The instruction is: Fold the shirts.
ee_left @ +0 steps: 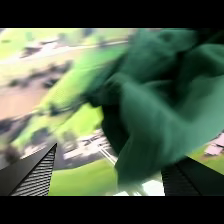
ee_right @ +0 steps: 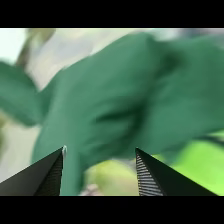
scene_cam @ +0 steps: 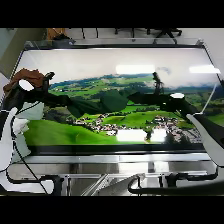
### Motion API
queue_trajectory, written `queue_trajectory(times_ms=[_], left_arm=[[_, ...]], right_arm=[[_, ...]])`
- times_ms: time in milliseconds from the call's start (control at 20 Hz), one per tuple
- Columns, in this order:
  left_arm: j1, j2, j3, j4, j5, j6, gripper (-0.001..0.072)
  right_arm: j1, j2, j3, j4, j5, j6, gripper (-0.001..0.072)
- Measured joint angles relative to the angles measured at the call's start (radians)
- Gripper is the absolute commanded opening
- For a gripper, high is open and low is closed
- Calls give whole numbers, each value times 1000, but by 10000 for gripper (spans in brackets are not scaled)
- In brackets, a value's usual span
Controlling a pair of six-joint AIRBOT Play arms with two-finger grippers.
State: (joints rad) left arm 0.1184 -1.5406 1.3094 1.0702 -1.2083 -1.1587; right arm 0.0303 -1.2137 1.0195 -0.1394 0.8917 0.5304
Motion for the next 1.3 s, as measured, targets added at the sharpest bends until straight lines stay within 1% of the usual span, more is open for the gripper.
queue_trajectory(times_ms=[150,300,500,600,700,750,850,900,950,1000,1100,1200,1300], left_arm=[[53,-15,5,0,-46,-7,686],[69,-21,-53,-5,-60,-8,686],[45,-23,-162,-62,-28,9,685],[27,-23,-192,-96,6,20,685],[8,-23,-201,-120,40,27,684],[-1,-23,-200,-131,51,29,648],[-14,-23,-187,-140,69,32,341],[-19,-23,-176,-143,76,35,234],[-23,-23,-163,-147,80,35,84],[-25,-23,-151,-148,85,35,11],[-28,-23,-128,-151,87,39,11],[-29,-23,-114,-153,90,43,11],[-30,-24,-106,-152,91,47,11]], right_arm=[[-120,4,3,-45,-2,17,501],[-189,-13,4,-85,3,37,500],[-198,-82,5,-92,-1,46,500],[-176,-124,6,-57,-5,39,500],[-145,-165,15,-4,-15,-1,499],[-125,-185,24,27,-25,-22,499],[-85,-222,54,69,-43,-51,498],[-64,-239,74,83,-52,-61,498],[-45,-252,95,93,-57,-69,498],[-27,-260,113,100,-61,-73,498],[6,-269,143,108,-55,-80,498],[37,-275,160,92,-15,-76,498],[69,-278,168,38,40,-31,498]])
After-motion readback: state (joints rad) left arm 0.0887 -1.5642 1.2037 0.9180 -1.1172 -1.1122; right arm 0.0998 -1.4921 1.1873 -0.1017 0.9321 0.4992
